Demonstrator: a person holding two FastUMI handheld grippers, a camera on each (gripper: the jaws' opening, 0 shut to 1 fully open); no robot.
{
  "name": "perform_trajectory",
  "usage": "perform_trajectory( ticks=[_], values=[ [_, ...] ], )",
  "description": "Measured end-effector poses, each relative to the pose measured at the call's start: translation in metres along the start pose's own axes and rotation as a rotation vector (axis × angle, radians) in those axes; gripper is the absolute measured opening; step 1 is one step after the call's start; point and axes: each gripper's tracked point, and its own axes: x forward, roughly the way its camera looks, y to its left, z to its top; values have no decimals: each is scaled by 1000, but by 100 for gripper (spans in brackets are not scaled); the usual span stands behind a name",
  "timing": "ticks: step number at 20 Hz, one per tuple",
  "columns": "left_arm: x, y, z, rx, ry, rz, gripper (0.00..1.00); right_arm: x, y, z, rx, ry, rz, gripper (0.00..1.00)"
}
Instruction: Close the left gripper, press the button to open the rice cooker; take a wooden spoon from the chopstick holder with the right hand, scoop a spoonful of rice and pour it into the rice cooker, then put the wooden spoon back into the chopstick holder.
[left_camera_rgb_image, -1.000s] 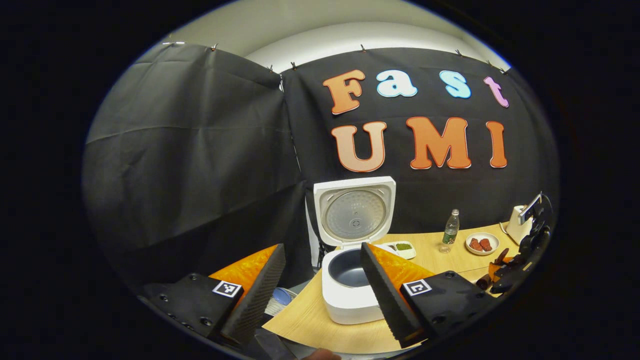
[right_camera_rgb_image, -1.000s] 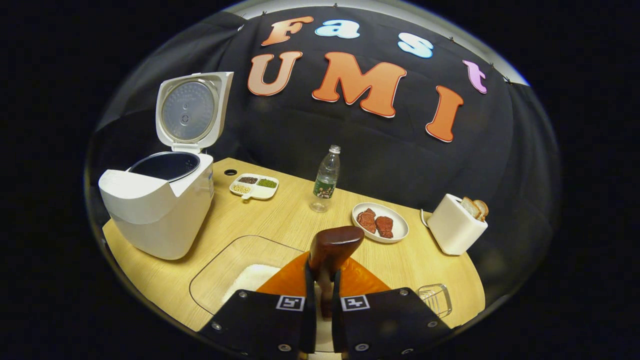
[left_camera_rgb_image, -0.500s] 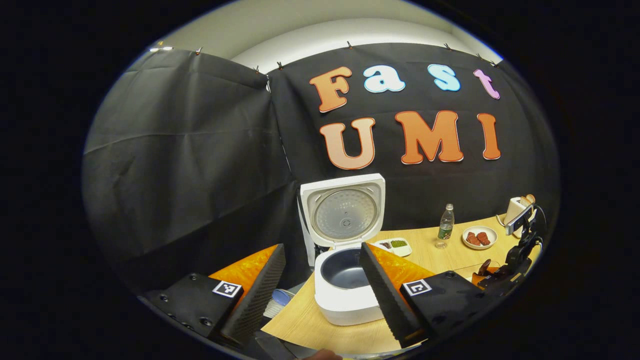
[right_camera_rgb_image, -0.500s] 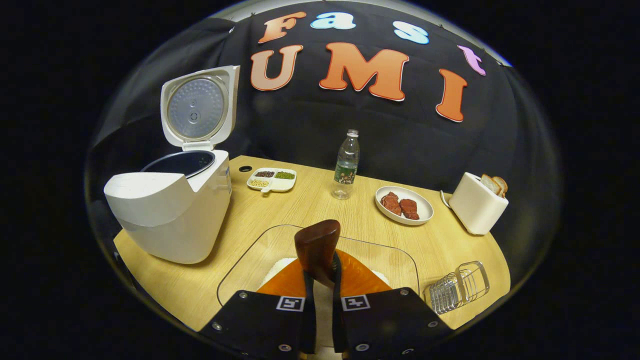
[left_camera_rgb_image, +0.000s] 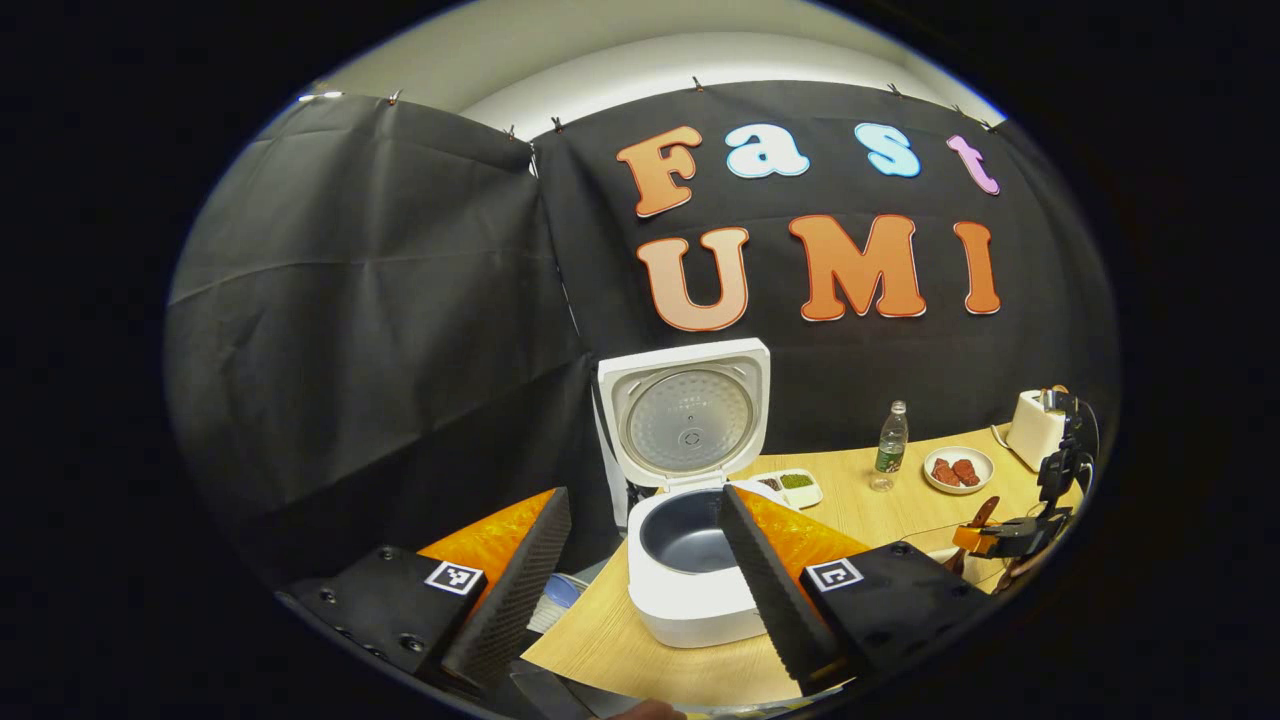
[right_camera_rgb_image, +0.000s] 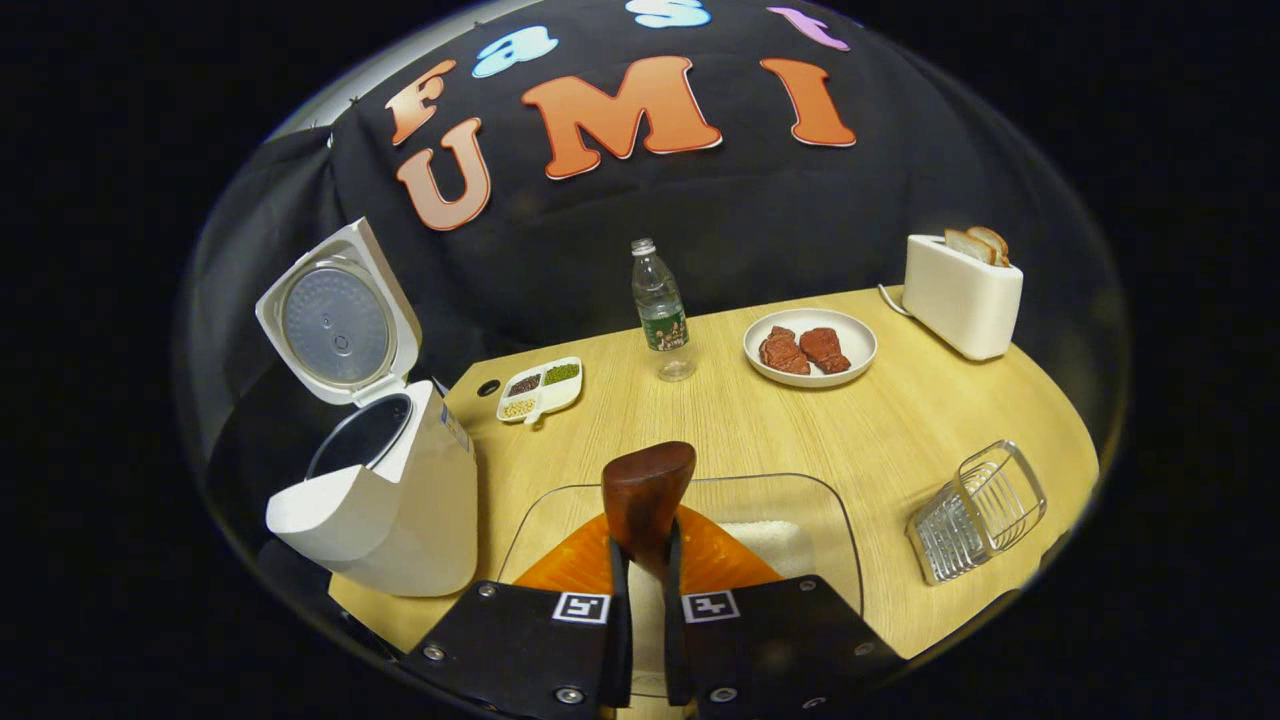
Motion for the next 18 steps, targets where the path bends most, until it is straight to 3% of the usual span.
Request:
perform_trajectory(
  ticks=[6, 7, 18],
  values=[
    [-1, 11, -6, 12, 8, 6, 99, 8, -4, 3, 158, 41, 53, 9],
    [0, 13, -5, 15, 10, 8, 99, 8, -5, 3, 190, 46, 65, 12],
    [0, 14, -6, 31, 14, -2, 100, 20, -7, 0, 515, 126, 169, 12]
  ],
)
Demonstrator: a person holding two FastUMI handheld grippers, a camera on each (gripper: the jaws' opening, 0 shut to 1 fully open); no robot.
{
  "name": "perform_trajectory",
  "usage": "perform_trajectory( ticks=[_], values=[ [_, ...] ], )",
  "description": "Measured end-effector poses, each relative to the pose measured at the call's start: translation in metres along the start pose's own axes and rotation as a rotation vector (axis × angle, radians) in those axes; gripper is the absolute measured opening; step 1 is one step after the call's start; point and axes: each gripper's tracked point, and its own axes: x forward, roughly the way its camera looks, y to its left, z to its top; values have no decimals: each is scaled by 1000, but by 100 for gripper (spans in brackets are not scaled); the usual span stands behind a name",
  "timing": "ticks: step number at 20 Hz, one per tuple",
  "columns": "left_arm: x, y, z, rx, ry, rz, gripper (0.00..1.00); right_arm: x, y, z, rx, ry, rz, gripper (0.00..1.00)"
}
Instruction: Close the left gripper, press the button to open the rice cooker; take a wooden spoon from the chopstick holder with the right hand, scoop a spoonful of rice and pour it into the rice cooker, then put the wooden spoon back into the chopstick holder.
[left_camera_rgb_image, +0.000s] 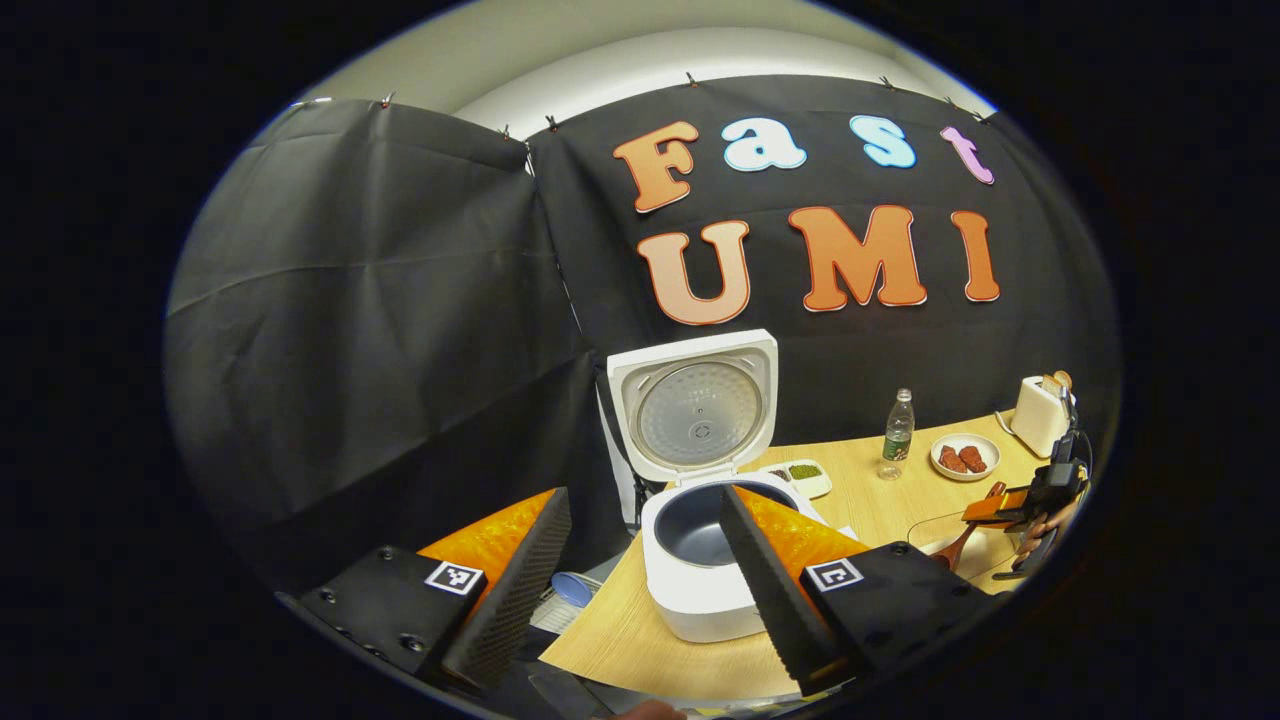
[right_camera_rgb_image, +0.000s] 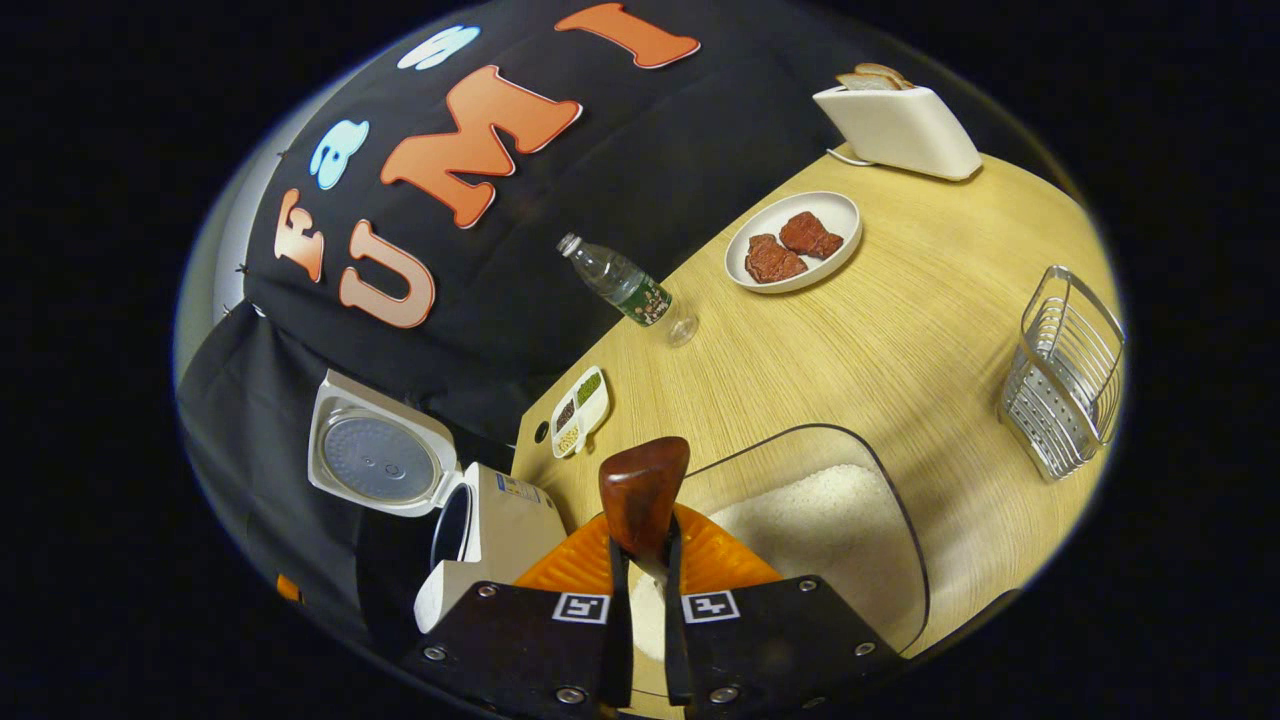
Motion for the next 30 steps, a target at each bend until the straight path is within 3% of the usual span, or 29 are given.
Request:
perform_trajectory(
  ticks=[7, 18, 24, 30],
  values=[
    [2, -11, 4, -4, -3, -16, 100, -11, -19, -3, 230, 40, 54, 12],
    [4, -40, 19, 8, -29, -46, 99, -46, -31, 57, 498, -55, 201, 12],
    [4, -53, 23, -2, -39, -60, 99, -64, -9, 87, 719, -69, 337, 12],
    [0, -46, 21, -26, -38, -35, 100, -72, 31, 101, 821, -46, 453, 12]
  ],
)
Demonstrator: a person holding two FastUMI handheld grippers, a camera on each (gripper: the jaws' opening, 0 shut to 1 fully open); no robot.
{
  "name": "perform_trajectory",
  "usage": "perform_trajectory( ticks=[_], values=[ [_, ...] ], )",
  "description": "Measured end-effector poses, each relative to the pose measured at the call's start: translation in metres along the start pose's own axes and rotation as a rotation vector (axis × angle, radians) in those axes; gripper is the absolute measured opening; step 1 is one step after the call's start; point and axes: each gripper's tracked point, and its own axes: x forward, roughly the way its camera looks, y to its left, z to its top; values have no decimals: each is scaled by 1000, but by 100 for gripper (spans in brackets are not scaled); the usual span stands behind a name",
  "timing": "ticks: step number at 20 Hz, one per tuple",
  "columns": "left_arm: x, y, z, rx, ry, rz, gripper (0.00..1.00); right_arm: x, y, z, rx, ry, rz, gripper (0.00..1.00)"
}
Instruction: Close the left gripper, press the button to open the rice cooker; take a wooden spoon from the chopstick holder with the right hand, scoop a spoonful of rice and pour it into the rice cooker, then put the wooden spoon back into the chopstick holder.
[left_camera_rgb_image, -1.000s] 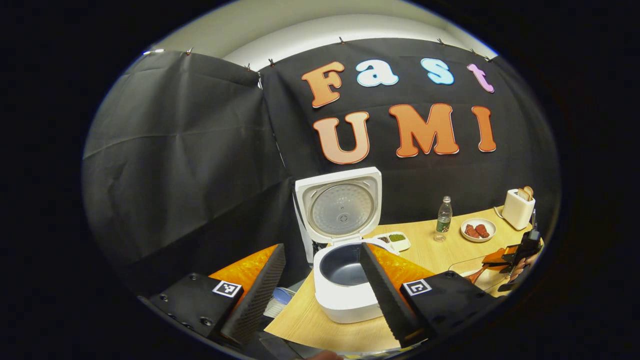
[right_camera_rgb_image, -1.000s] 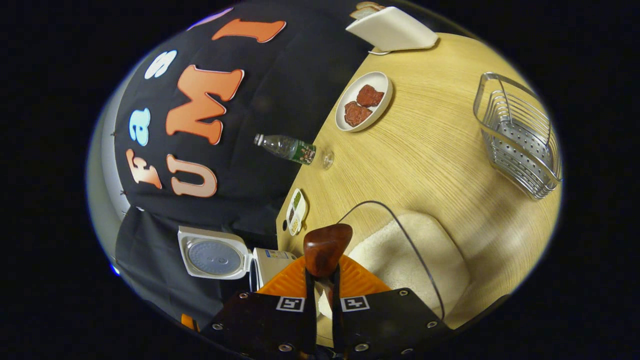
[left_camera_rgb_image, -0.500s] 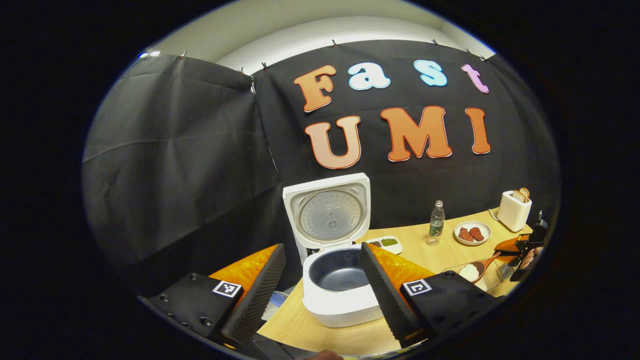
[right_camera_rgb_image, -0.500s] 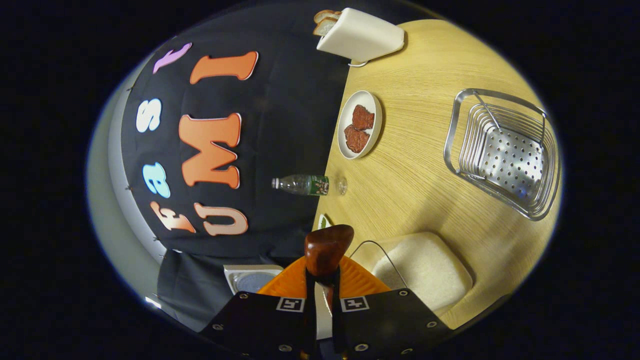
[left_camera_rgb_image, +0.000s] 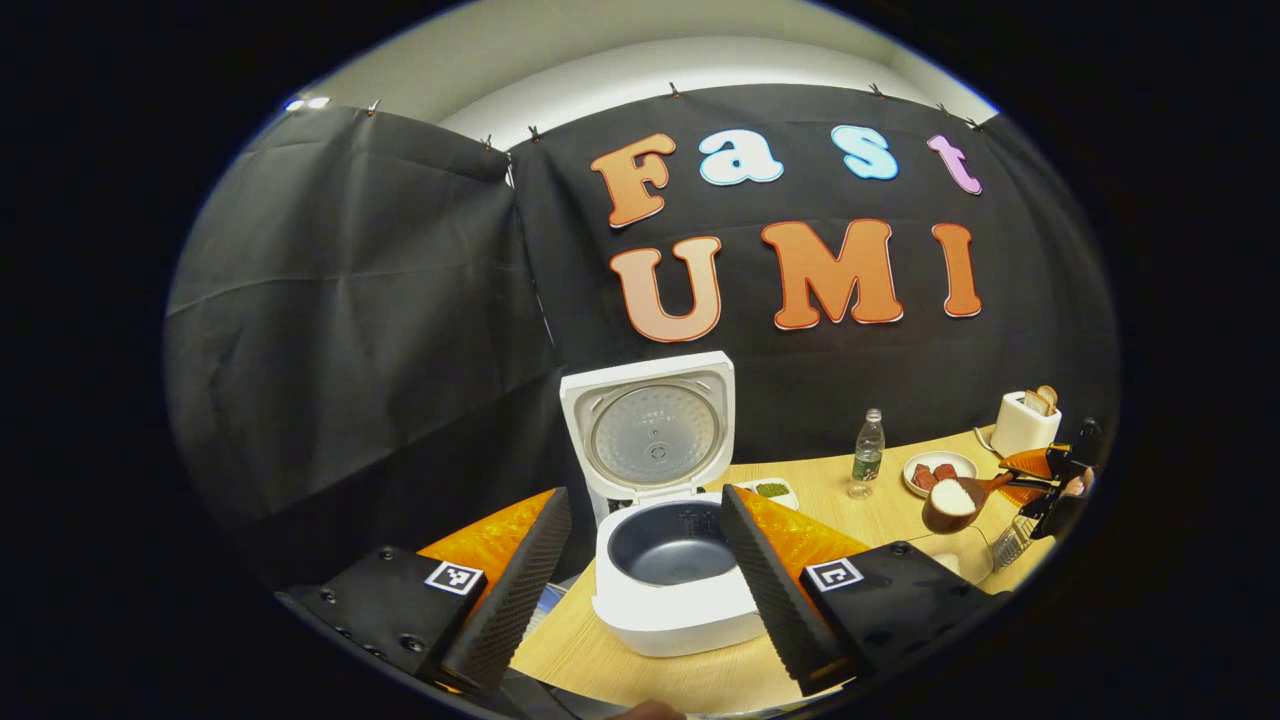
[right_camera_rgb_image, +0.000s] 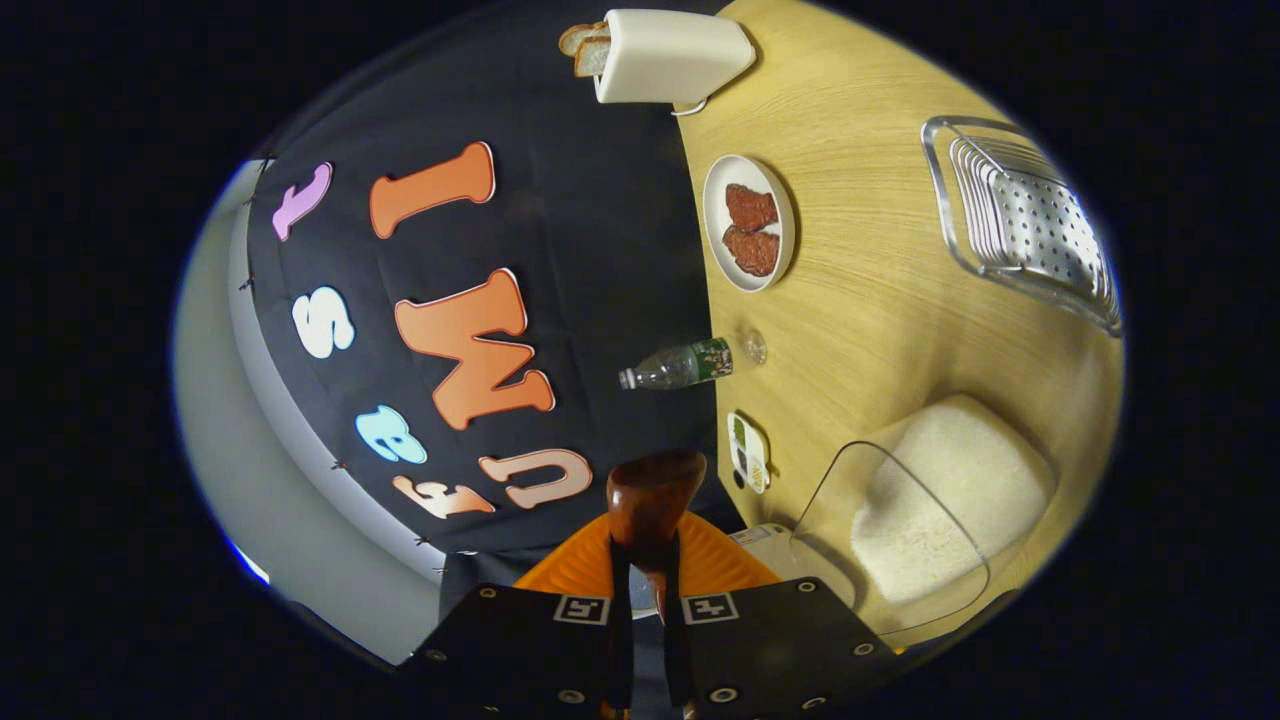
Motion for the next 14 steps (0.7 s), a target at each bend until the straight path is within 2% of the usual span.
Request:
perform_trajectory(
  ticks=[8, 14],
  values=[
    [-6, 28, -5, -21, -1, 59, 99, 33, 30, -43, -11, 51, 2, 12],
    [-2, 68, -17, -55, 10, 109, 99, 90, 40, -107, -32, 136, -36, 12]
  ],
)
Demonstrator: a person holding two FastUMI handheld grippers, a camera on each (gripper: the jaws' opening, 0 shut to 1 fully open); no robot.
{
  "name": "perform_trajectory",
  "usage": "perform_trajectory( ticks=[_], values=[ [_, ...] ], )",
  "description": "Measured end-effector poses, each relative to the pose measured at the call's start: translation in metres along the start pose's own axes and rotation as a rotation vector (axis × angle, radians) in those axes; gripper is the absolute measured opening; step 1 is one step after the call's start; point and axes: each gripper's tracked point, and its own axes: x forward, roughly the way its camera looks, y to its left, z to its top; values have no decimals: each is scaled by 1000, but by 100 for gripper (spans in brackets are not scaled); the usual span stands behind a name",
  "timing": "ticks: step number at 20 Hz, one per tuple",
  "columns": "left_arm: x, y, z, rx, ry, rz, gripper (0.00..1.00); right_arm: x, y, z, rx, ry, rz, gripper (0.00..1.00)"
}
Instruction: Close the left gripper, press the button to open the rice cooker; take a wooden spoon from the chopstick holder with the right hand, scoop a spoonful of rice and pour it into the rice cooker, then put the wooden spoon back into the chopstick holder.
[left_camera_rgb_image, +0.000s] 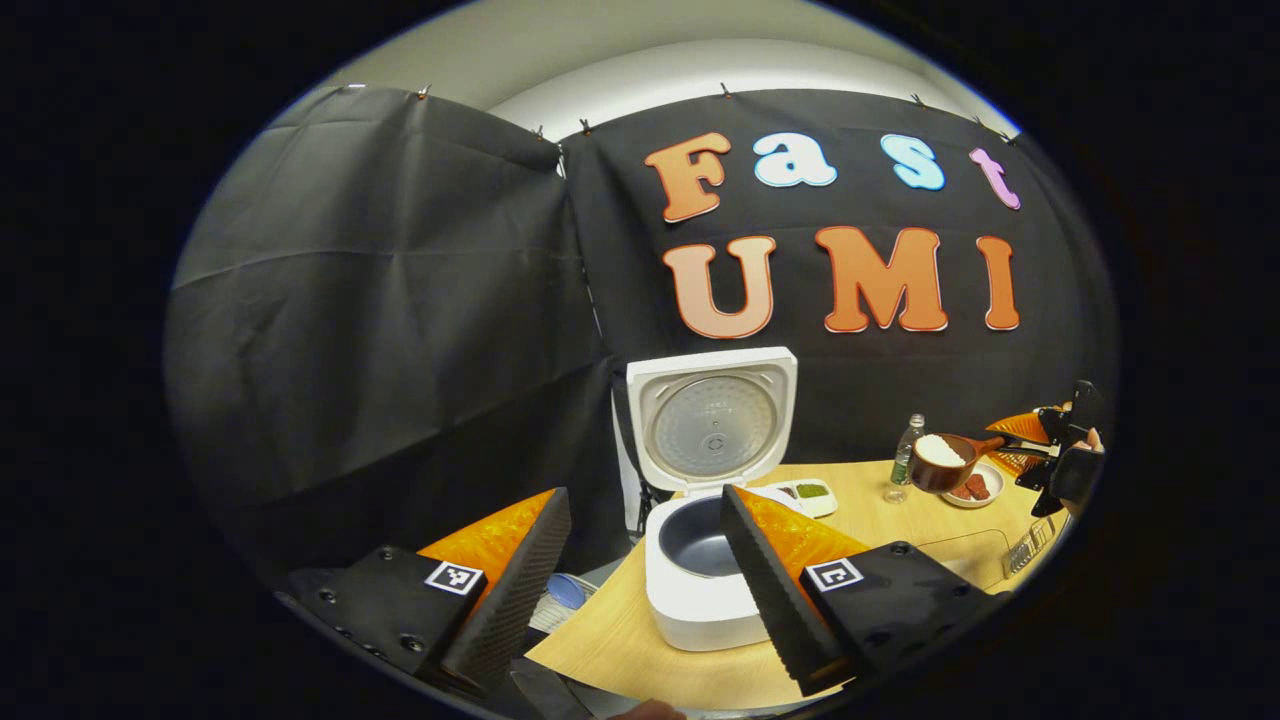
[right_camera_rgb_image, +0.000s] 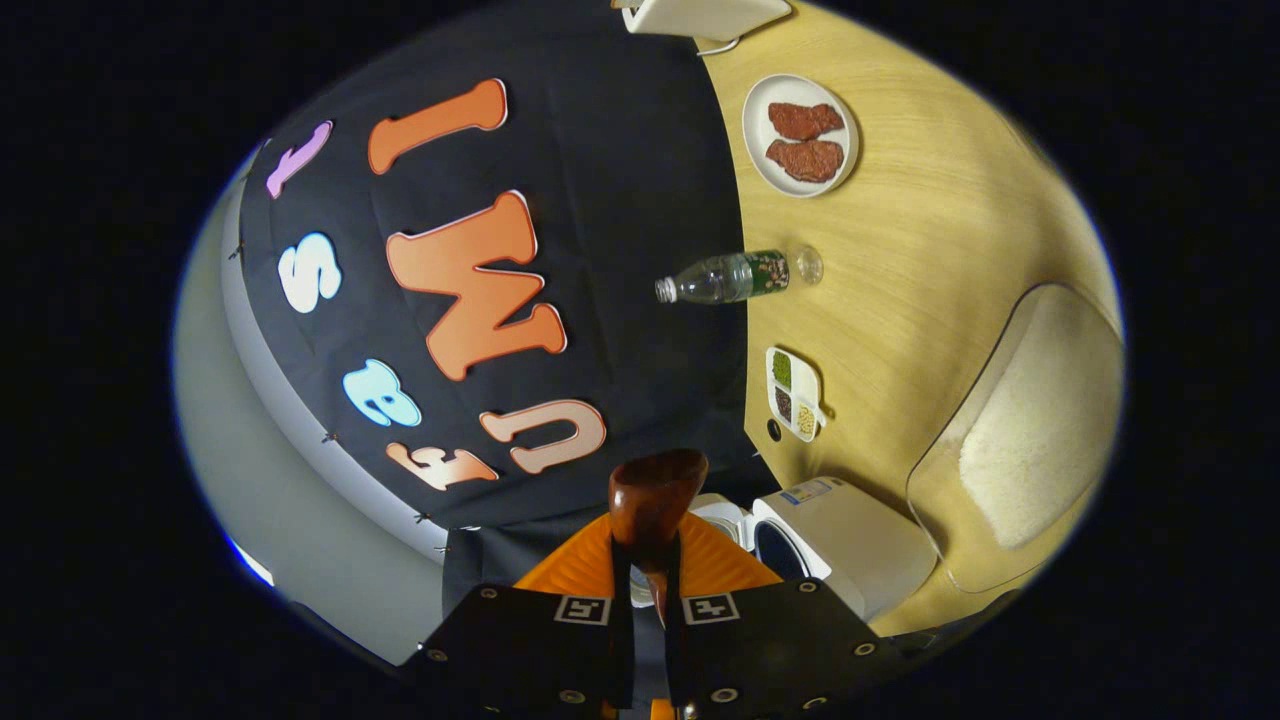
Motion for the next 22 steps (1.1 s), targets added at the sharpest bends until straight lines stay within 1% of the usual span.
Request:
perform_trajectory(
  ticks=[3, 5, 8, 10, 12, 14, 15, 18, 19, 22],
  values=[
    [6, 32, 8, -5, -20, 35, 100, 36, 6, -34, -26, 37, -11, 12],
    [7, 55, 9, -15, -34, 62, 99, 60, 9, -58, -53, 66, -25, 12],
    [8, 84, 0, -30, -17, 100, 100, 91, 4, -88, -114, 85, -65, 12],
    [7, 102, -10, -38, -6, 120, 99, 111, -3, -104, -167, 91, -96, 12],
    [6, 122, -16, -43, 6, 142, 100, 123, -10, -120, -248, 97, -126, 12],
    [8, 139, -24, -56, 13, 154, 99, 134, -17, -129, -334, 90, -168, 12],
    [8, 149, -29, -60, 20, 170, 100, 138, -20, -131, -373, 82, -183, 12],
    [10, 172, -39, -81, 43, 201, 100, 152, -17, -137, -468, 67, -191, 12],
    [11, 176, -42, -84, 48, 205, 99, 156, -14, -139, -517, 58, -199, 12],
    [17, 181, -45, -89, 54, 212, 99, 160, -8, -143, -672, 43, -210, 12]
  ],
)
